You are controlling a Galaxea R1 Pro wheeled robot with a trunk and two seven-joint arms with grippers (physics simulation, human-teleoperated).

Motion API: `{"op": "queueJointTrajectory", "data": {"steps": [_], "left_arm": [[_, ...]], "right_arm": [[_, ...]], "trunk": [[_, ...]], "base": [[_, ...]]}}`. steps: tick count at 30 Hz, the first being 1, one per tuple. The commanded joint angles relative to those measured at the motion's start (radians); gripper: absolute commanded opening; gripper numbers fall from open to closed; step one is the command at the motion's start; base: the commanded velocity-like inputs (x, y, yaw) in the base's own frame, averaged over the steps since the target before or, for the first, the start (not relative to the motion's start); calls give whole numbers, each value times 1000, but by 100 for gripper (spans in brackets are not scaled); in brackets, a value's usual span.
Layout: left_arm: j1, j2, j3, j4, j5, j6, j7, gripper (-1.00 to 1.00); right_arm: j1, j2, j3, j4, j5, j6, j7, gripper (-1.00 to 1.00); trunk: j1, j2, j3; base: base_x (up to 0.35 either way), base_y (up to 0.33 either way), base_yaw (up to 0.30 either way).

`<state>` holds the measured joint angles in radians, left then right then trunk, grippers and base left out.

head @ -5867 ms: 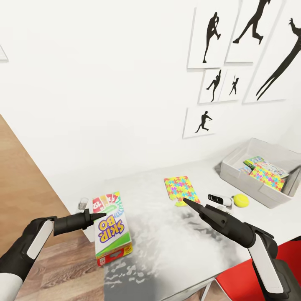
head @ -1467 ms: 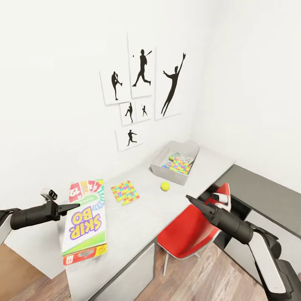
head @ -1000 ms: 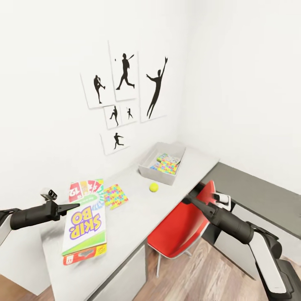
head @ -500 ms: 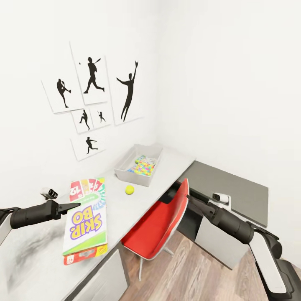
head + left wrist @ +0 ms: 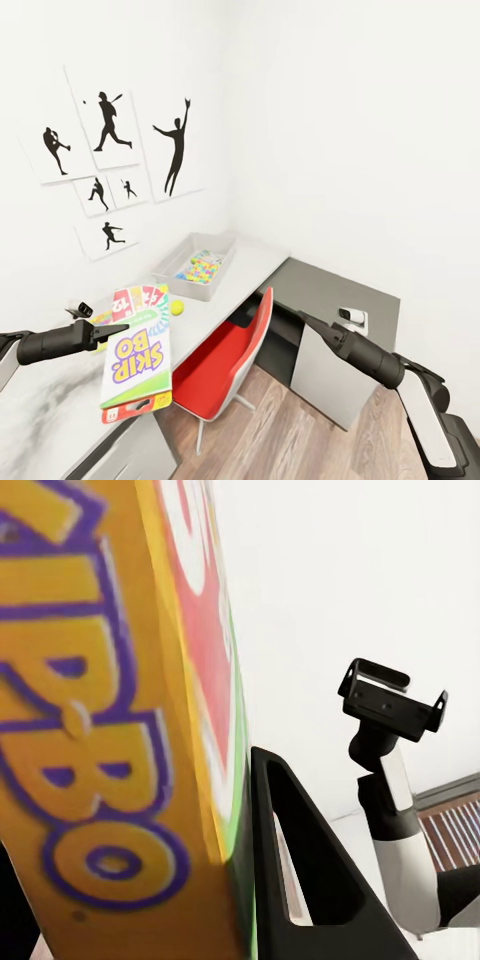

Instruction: Put all the toys in the child's room - the three board games (two on the bed and one on the table), the two jigsaw puzzles on the table, and the tennis ball on the table - inside the toy box on the table in the child's room.

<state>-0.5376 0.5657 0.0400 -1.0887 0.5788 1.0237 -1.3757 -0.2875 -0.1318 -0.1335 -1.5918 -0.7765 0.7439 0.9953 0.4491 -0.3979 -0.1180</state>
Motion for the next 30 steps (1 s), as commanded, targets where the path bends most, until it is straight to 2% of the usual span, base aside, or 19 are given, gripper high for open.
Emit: {"op": "queueJointTrajectory", "data": {"steps": [1, 15, 24, 30], "left_arm": [[-1, 0, 0, -1, 5, 10, 0, -100], [-1, -1, 1, 0, 4, 9, 1, -100], [-1, -4, 0, 0, 2, 9, 3, -100], [-1, -6, -1, 0, 2, 9, 3, -100]], "right_arm": [[-1, 0, 0, 0, -4, 6, 0, 100], [-1, 0, 0, -1, -6, 6, 2, 100], [-1, 0, 0, -1, -6, 6, 2, 100], [-1, -1, 0, -1, -5, 6, 2, 100]], "trunk": [[1, -2, -2], [1, -2, -2], [1, -2, -2], [1, -2, -2]], "base": [[167, -271, -1], [189, -259, 1], [197, -259, 202], [114, -103, 47]]}}
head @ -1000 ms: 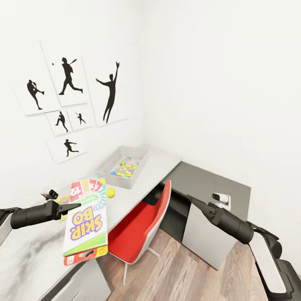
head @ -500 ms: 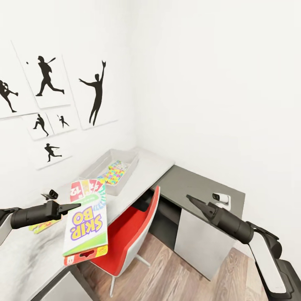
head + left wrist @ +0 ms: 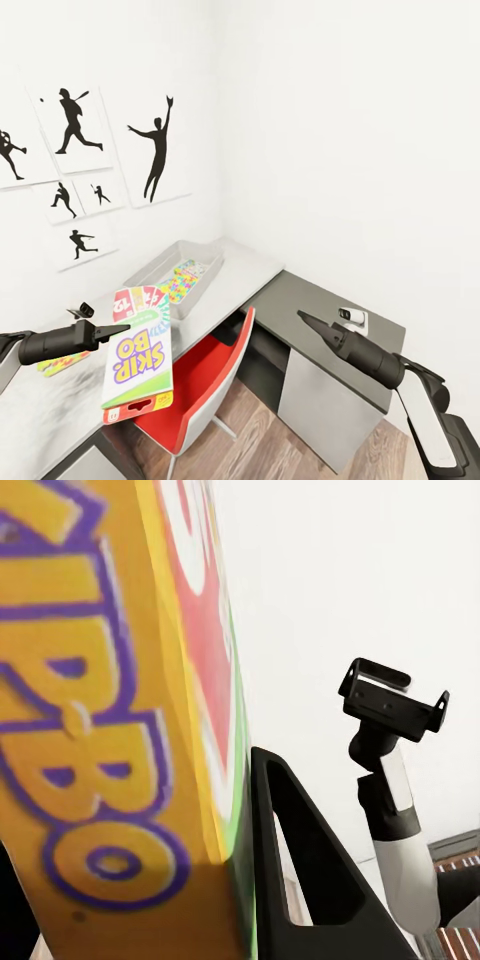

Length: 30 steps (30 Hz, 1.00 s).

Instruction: Put all the toys in the child's room - the three board games (two on the bed and one on the table), the two jigsaw puzzles on the table, and the tennis ball on the table - inside the toy box on the table in the child's room.

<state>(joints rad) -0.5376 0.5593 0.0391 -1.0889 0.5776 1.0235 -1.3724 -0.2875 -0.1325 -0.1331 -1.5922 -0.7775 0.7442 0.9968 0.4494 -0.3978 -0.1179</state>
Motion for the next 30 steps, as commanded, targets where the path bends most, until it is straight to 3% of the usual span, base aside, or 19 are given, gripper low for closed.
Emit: {"op": "queueJointTrajectory", "data": {"steps": [1, 14, 22, 30], "left_arm": [[-1, 0, -1, 0, 3, 9, 0, -100], [-1, -2, 0, 1, 2, 7, 1, -100], [-1, -2, 0, 2, 2, 8, 1, -100], [-1, -3, -1, 1, 3, 9, 0, -100]], "right_arm": [[-1, 0, 0, 0, -4, 6, 0, 100], [-1, 0, 0, 0, -3, 6, -1, 100], [-1, 0, 0, 0, -3, 6, -1, 100], [-1, 1, 1, 0, -3, 6, -1, 100]], "trunk": [[1, -2, -2], [1, -2, -2], [1, -2, -2], [1, -2, -2]], "base": [[11, -9, 4], [188, -75, 12], [241, -224, 232], [47, -69, 289]]}}
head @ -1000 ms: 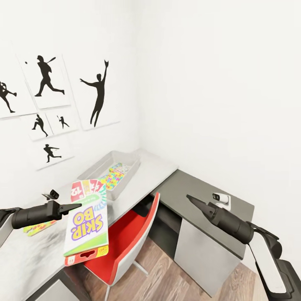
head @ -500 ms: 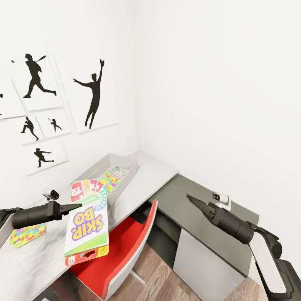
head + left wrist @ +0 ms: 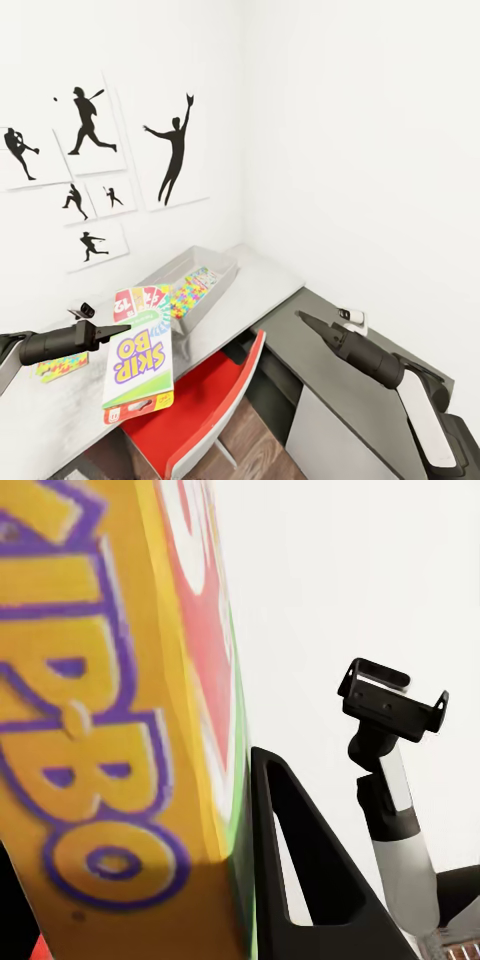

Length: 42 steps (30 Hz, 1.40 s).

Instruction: Put all the toys in the child's room - the three board games (two on the bed and one on the table), the two jigsaw puzzles on the table, and the tennis ball on the table - inside the toy box on the table in the child's room.

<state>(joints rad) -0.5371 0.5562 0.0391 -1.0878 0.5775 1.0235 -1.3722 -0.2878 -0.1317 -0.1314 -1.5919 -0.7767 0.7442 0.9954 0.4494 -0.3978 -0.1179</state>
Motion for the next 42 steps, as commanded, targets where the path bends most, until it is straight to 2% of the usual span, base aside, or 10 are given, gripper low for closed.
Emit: {"op": "queueJointTrajectory", "data": {"steps": [1, 14, 27, 42], "left_arm": [[-1, 0, -1, 0, 3, 9, -1, -100], [0, 0, -1, 4, 2, 8, 1, -100], [0, 0, 0, 5, 2, 8, 0, -100], [0, -2, -1, 5, 2, 7, 1, -100]], "right_arm": [[-1, -1, -1, 0, -4, 6, 0, 100], [-1, -1, -1, 0, -4, 6, 0, 100], [-1, -2, -2, 0, -4, 6, 1, 100], [-1, -1, -1, 1, 6, 6, 0, 100]], "trunk": [[1, -2, -2], [1, -2, -2], [1, -2, -2], [1, -2, -2]], "base": [[10, -7, 292], [170, 68, 292], [209, -136, 283], [144, 27, 24]]}}
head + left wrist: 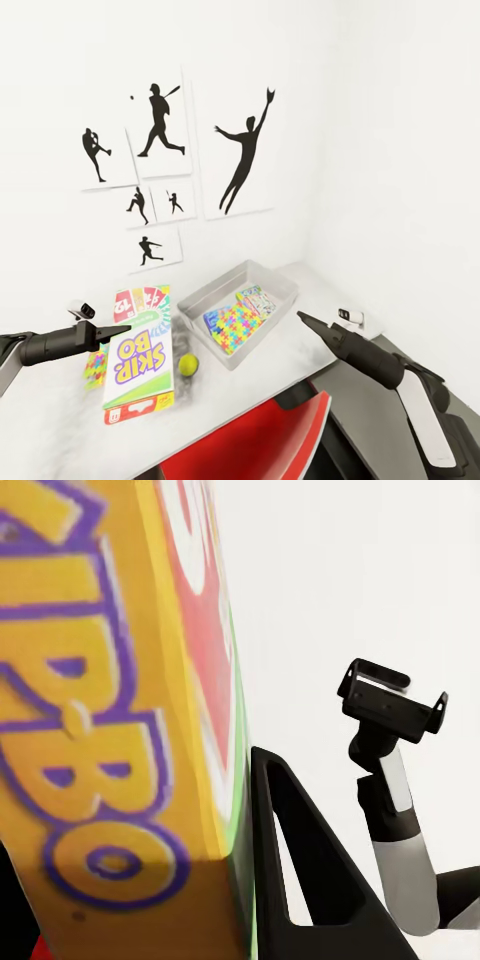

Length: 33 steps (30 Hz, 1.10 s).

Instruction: Put all the toys in the child's room - the three board games (two on the bed and one on the table), the two jigsaw puzzles on the table, and the tennis ball on the table - inside the toy box on the table in the child's room.

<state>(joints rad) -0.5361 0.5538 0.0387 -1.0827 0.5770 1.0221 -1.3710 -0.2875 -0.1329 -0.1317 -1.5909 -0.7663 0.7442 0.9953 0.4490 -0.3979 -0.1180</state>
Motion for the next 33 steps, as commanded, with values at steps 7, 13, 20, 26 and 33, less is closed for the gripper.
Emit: {"op": "queueJointTrajectory", "data": {"steps": [7, 13, 20, 26, 33], "left_arm": [[-1, 0, 0, 1, 3, 9, -1, -100], [-1, 0, 0, 1, 3, 9, -1, -100], [-1, 0, 5, 4, 13, 17, 0, -100], [-7, -31, 11, 10, 14, 18, 31, -100], [-131, -149, 13, 16, 16, 25, 185, -100]], "right_arm": [[-1, 1, 0, 0, -1, 5, -1, 100], [-1, 0, -1, 0, -1, 6, 0, 100], [-1, -1, -3, 0, -1, 6, 0, 100], [-1, -3, -7, 0, -2, 7, 1, 100], [0, -4, -76, 1, -3, 13, 2, 100]], "trunk": [[1, -2, -2], [1, -2, -2], [1, -2, -2], [1, -2, -2], [1, -2, -2]], "base": [[170, -31, 0], [33, -2, 0], [1, 0, 0], [0, 0, 0], [0, 0, 0]]}}
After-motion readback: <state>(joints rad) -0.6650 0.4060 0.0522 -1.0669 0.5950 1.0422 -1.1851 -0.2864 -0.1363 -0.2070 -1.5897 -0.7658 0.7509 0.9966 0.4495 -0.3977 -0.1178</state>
